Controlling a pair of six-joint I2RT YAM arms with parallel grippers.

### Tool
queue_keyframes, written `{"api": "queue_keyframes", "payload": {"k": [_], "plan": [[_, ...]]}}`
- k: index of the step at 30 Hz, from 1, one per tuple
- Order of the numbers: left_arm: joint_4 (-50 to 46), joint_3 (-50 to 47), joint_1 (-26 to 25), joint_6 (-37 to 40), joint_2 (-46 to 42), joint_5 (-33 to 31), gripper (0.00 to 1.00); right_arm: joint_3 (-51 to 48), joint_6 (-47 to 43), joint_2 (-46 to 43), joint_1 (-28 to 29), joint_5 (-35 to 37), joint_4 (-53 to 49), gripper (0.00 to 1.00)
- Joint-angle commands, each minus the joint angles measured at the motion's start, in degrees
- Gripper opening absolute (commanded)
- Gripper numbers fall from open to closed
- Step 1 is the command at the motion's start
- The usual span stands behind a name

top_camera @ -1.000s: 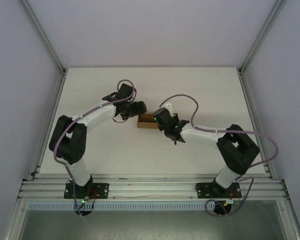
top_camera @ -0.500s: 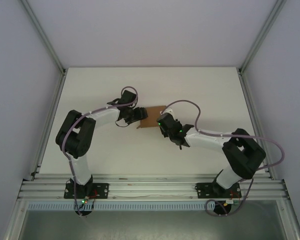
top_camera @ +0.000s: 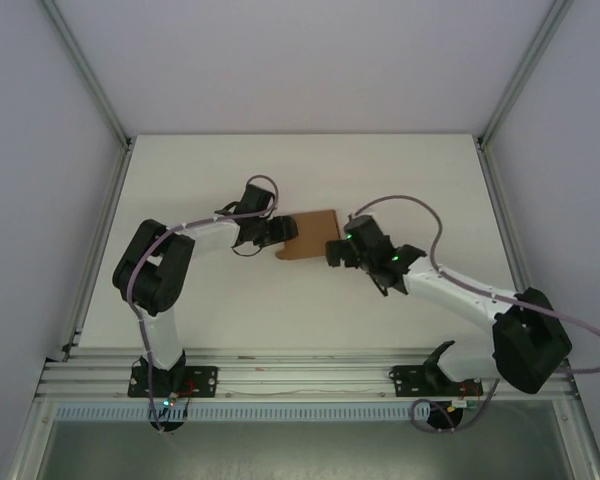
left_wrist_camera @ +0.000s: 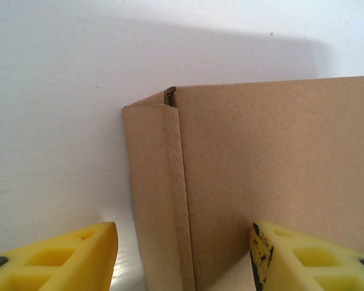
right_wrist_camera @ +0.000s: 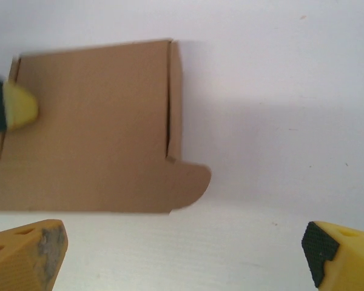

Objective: Assemble paper box

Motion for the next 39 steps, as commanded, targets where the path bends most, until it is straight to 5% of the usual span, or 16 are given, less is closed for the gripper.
{"api": "queue_keyframes", "payload": {"k": [1, 15, 23, 30, 39], "plan": [[0.2, -1.7, 0.3, 3.9, -0.1, 2.3, 0.53, 2.0, 5.4, 0.5, -5.8, -13.2, 2.4, 1.0], [9.2, -8.1, 4.9, 2.2, 0.0, 12.3, 0.2, 12.9, 9.5, 19.5, -16.9, -37.7, 2.0, 1.0], [12.3, -10.9, 6.0, 1.7, -0.1, 13.2, 0.14, 17.8, 11.4, 29.3, -17.0, -43.3, 2.3, 0.97], [15.1, -13.0, 6.5, -1.6, 0.3, 14.6, 0.14, 12.8, 18.8, 30.2, -16.9, -50.1, 13.3, 0.92], [18.2, -12.9, 6.6, -2.6, 0.6, 16.0, 0.14, 11.6, 30.9, 35.0, -16.3, -59.3, 33.7, 0.7]]}}
